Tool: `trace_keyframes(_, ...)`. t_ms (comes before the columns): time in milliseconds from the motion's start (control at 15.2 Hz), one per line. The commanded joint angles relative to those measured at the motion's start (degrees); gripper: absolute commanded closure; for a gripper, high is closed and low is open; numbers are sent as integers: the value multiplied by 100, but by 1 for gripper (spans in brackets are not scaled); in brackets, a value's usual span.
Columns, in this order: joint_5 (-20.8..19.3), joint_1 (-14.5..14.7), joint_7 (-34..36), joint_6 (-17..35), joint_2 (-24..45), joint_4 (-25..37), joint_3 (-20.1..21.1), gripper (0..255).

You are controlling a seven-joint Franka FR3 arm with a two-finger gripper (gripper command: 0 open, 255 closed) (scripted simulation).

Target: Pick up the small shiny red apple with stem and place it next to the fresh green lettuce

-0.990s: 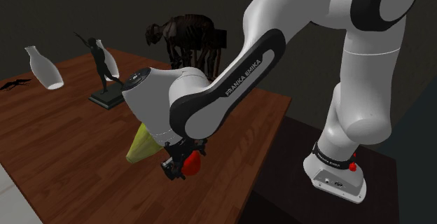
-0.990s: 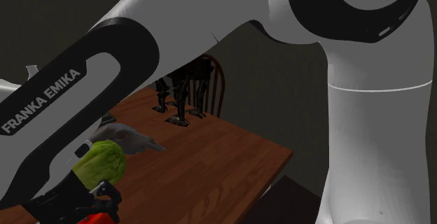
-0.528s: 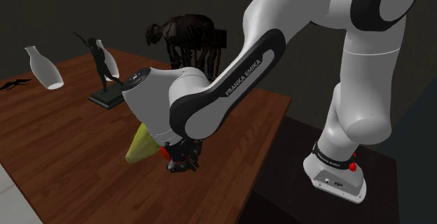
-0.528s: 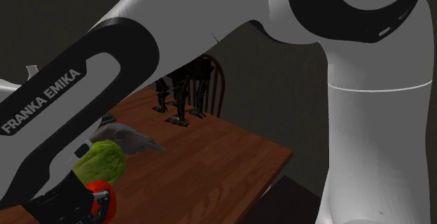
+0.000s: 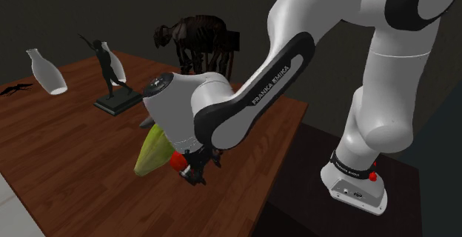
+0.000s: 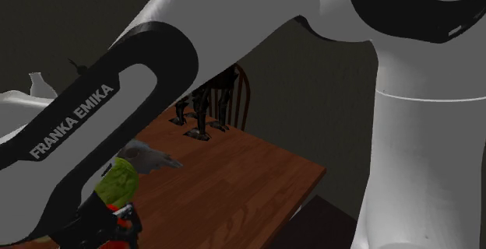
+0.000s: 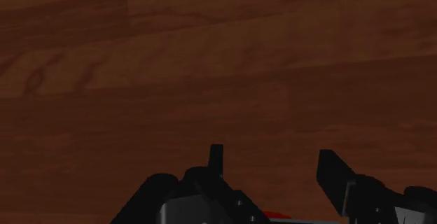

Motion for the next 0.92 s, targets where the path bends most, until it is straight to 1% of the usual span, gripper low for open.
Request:
trace_keyframes(0,-514,-385,270,3511,-1255,-2072,159,0)
trace_keyframes(66,-187,-200,88,911,-625,-947,76,0)
trace_keyframes(132,-187,-198,88,911,-626,-947,74,0)
trace_keyframes(198,-375,-244,186,2379,-1122,-1752,53,0)
trace_keyframes(264,-971,-420,634,3892,-1428,-2452,100,0)
trace_keyframes(330,-2797,-1528,2118,5374,-1542,-2905,833,0)
trace_keyframes(396,-3750,-2332,2934,5738,-1566,-2919,1456,0)
trace_keyframes(528,-4826,-2552,3777,5627,-1209,-2677,1548,0)
trace_keyframes(660,-5710,-2651,4462,5470,-848,-2445,1576,0)
trace_keyframes(792,-6386,-2579,4973,5310,-510,-2241,1468,0)
trace_keyframes(858,-6814,-2526,5288,5190,-262,-2096,1400,0)
